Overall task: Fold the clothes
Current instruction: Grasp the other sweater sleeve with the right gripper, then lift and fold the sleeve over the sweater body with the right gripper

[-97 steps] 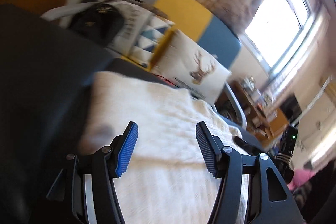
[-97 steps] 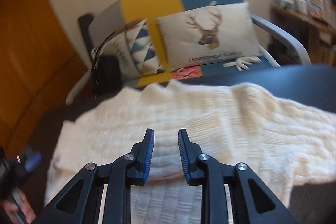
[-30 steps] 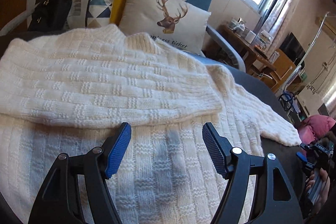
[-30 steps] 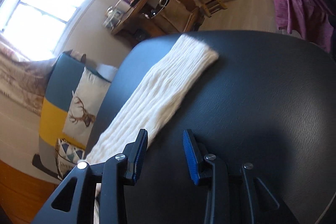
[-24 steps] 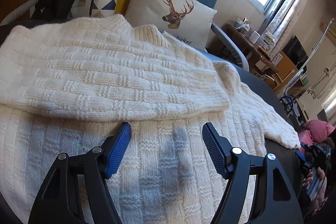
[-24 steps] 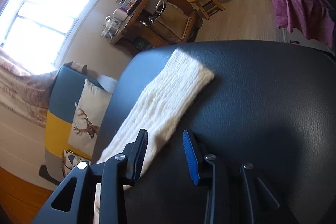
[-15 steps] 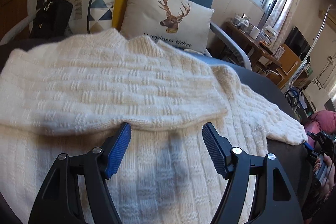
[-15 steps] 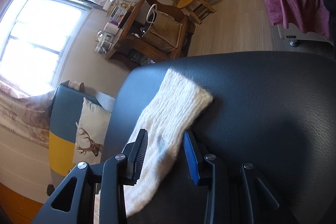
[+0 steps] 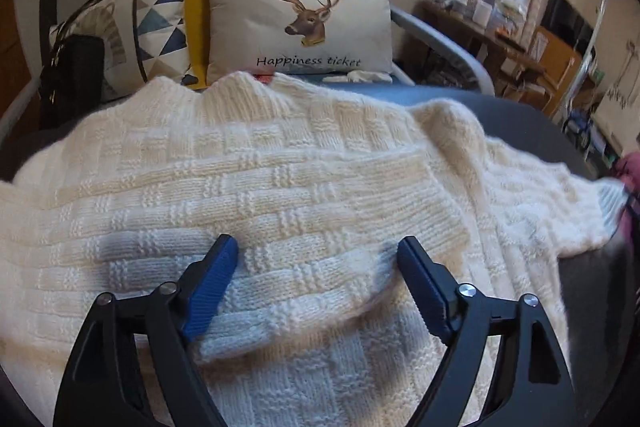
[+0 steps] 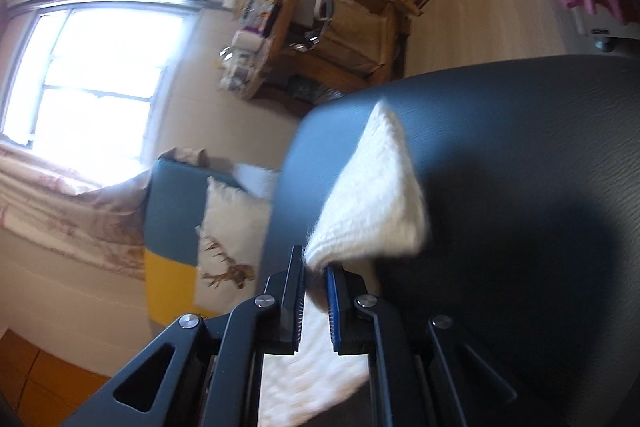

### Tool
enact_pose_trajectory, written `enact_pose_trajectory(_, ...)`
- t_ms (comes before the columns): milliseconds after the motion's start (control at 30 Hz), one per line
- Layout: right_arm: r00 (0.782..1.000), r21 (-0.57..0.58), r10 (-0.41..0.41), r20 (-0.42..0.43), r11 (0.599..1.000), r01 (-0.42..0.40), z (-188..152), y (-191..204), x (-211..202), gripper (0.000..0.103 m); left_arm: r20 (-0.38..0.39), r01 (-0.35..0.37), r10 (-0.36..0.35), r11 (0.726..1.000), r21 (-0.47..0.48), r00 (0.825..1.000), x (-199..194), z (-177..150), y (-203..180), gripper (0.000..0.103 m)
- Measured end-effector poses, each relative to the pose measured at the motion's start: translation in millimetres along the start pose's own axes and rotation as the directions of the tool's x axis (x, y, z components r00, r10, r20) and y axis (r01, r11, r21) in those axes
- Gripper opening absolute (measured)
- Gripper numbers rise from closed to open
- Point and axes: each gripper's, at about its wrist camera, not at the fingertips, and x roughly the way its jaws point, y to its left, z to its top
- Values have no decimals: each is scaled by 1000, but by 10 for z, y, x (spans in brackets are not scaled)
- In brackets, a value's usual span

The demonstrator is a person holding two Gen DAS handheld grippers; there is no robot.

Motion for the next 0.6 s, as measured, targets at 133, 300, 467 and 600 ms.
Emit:
enact_pose_trajectory(133,992,-60,105,-71,992,-110,-307,527,191,9,6,24,-24,1000,-8,1000,-68,3,15,87)
enact_pose_trajectory(300,951,-184,192,-242,953,-239,-960,1341,611,9,35,135,-131,972,-193,991,-231,12,356,87)
enact_pose_trajectory(467,869,-229,211,-447,913,-339,-1917,1896,1169,9,54,174,-165,935,-308,985,-303,28,688,87)
enact_pose_trajectory(600,794,-214,177,-582,908,-359,-2659,1974,1587,9,43,227,-225,922,-315,973,-293,-7,796,87)
